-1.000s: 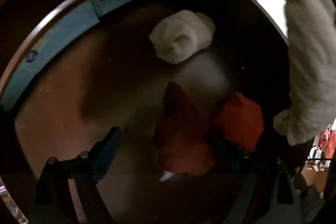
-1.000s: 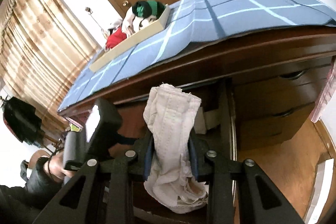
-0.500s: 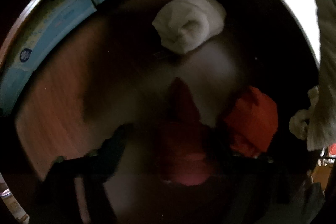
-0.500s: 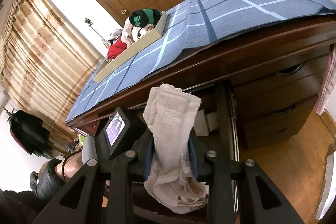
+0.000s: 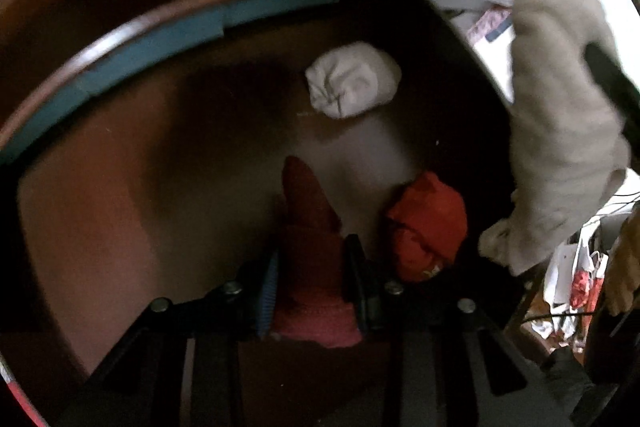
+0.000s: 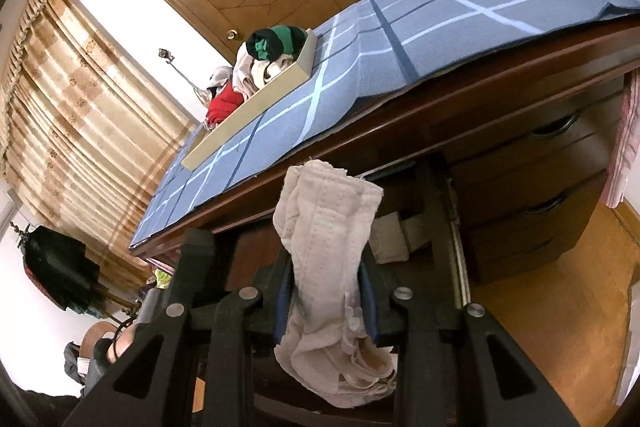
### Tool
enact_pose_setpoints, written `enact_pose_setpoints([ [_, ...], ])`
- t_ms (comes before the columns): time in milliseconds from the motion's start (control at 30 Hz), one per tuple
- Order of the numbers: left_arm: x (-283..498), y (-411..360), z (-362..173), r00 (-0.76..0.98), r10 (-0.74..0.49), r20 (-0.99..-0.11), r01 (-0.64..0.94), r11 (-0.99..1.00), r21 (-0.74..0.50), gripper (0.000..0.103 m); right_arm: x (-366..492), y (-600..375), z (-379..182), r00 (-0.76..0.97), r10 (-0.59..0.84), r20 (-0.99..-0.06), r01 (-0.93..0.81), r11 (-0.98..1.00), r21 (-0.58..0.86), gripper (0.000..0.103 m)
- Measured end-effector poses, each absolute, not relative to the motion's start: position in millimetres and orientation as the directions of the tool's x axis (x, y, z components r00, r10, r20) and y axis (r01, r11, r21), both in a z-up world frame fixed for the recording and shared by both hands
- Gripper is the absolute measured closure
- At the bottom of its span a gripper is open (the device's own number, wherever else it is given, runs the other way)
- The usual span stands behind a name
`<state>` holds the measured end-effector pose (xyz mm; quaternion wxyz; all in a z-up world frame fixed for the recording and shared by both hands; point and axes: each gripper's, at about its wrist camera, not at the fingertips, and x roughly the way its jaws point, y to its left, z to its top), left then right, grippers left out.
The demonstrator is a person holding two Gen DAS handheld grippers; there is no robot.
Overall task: Take underwear out of drawer
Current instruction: 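Lift the white underwear and dark red sock up out of the drawer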
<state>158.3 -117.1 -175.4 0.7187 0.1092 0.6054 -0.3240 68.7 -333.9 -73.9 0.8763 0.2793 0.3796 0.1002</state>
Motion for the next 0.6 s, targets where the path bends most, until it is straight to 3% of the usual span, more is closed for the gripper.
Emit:
enact_pose_setpoints([
  [167, 142, -108, -145, 0.202, -0.335, -0.92, 0.601, 0.784, -0.153, 0.073, 72, -315, -76, 0.681, 0.403, -0.612, 0.025, 0.822, 0.569, 0.071],
  [600, 116, -63, -89, 0.377, -0.385, -0.843, 0.555, 0.822, -0.127, 0.073, 66, -276, -48, 0.707, 0.406, -0.578, -0.033, 0.836, 0.547, 0.071],
])
